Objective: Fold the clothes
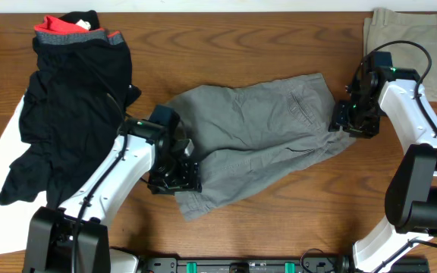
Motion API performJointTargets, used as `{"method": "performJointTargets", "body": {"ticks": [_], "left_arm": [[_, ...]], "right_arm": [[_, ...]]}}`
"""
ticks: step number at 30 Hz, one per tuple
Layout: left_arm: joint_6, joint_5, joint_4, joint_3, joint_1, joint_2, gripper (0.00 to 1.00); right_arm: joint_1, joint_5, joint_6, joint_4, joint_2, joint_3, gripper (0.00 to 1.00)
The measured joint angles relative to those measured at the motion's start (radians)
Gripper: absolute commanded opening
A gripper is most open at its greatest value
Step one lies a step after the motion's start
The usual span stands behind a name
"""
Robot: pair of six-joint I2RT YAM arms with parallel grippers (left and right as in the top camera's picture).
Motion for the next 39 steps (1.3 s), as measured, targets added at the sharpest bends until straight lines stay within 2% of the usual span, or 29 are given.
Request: {"method": "performJointTargets", "body": {"ticks": [2, 3, 6, 7, 10, 17, 18, 19, 21, 25, 27, 34, 36, 39], "left_arm": [[-0.001, 0.009, 0.003, 0.0, -0.003, 0.0, 0.28], [0.0, 0.014, 0.005, 0.0, -0.004, 0.0, 0.24], [0.002, 0.019, 0.009, 0.0, -0.004, 0.0, 0.18], [0.002, 0.019, 0.008, 0.0, -0.004, 0.0, 0.13], [0.002, 0.021, 0.004, 0.003, -0.004, 0.0, 0.06], [-0.006, 0.023, -0.095, 0.009, -0.004, 0.0, 0.06], [-0.013, 0.023, -0.119, 0.009, -0.004, 0.0, 0.17], [-0.016, 0.023, -0.143, 0.009, -0.005, 0.0, 0.49], [-0.024, 0.028, -0.19, 0.009, -0.01, 0.0, 1.0], [-0.031, 0.042, -0.215, 0.009, -0.044, 0.0, 0.98], [-0.035, 0.045, -0.209, 0.008, -0.066, 0.0, 1.0], [-0.044, 0.056, -0.093, 0.008, -0.121, 0.0, 0.66], [-0.041, 0.06, -0.043, 0.008, -0.122, 0.0, 0.56], [-0.037, 0.06, 0.014, 0.012, -0.119, 0.0, 0.41]], "right_arm": [[0.0, -0.001, -0.011, 0.011, 0.0, 0.0, 0.52], [0.0, -0.002, -0.024, 0.016, 0.0, 0.0, 0.52], [0.004, -0.008, -0.055, 0.024, 0.0, 0.0, 0.53], [0.007, -0.009, -0.064, 0.026, 0.0, 0.0, 0.53], [0.021, -0.01, -0.084, 0.028, 0.0, 0.013, 0.56], [0.034, -0.017, -0.101, 0.037, 0.0, 0.077, 0.64], [0.035, -0.018, -0.104, 0.038, 0.0, 0.08, 0.65], [0.035, -0.019, -0.103, 0.038, 0.0, 0.08, 0.66], [0.035, -0.02, -0.104, 0.038, 0.0, 0.08, 0.68], [0.036, -0.02, -0.107, 0.038, 0.0, 0.08, 0.69], [0.036, -0.02, -0.109, 0.039, 0.0, 0.08, 0.6], [0.043, -0.021, -0.111, 0.053, 0.0, 0.087, 0.52], [0.054, -0.02, -0.112, 0.048, 0.0, 0.108, 0.47], [0.081, -0.021, -0.117, 0.029, 0.0, 0.17, 0.29]]}}
